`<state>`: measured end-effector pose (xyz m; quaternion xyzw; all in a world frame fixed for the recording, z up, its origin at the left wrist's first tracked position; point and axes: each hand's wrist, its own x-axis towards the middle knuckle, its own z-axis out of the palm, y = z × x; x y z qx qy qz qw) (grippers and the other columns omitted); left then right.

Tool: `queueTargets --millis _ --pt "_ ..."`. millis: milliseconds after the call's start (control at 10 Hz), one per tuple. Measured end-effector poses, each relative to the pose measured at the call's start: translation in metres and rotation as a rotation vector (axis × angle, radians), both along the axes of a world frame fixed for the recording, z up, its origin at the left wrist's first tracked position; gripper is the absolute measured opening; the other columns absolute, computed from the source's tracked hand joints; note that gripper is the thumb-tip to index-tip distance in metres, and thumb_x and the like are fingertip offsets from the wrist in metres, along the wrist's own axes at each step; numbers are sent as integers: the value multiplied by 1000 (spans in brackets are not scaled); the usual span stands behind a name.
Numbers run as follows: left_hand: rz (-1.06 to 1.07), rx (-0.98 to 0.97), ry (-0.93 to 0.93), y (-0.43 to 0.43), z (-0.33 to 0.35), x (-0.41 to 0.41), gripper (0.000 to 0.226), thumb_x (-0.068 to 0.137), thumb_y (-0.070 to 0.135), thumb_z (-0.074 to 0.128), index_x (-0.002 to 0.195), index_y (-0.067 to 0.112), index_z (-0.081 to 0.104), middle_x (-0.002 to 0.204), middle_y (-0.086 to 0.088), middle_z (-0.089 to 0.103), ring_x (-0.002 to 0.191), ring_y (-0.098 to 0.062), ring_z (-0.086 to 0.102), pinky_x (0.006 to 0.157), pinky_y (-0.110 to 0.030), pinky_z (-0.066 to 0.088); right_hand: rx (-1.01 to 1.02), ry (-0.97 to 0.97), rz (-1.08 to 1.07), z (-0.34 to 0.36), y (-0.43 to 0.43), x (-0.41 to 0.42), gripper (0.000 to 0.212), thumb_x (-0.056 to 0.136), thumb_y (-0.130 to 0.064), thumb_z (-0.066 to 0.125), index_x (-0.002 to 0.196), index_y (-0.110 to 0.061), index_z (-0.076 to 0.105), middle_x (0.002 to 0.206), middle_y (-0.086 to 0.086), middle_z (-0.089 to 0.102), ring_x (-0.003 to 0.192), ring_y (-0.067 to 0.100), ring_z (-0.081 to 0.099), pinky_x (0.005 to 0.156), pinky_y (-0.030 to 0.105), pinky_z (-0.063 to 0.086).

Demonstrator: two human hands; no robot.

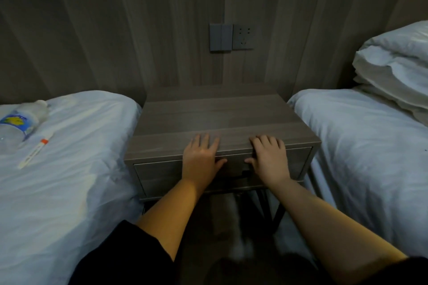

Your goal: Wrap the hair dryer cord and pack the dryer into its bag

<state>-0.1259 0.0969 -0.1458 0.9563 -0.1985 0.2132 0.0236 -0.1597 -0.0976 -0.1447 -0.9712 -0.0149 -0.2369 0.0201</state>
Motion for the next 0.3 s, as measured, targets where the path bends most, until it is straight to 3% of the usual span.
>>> queueTargets --millis 100,200,300 --pt "5 -10 -30 -2 -2 2 68 66 52 73 124 19 59 122 -13 64 113 -33 60 95 -43 48 -28 43 -32 1 1 0 51 63 -40 79 103 -15 61 98 8 65 92 30 61 86 46 48" --pt "-8 0 -34 -2 -4 1 69 66 52 72 125 19 58 122 -14 64 113 -34 60 95 -44 48 -21 81 -2 2 3 1 51 69 -40 74 111 -15 57 107 9 61 101 32 57 93 47 43" --pt "-28 3 -94 0 -7 1 70 67 51 70 127 19 55 125 -15 62 114 -35 58 97 -44 47 226 208 64 22 1 -4 64 76 -34 69 132 -18 42 134 10 46 124 31 42 108 45 32"
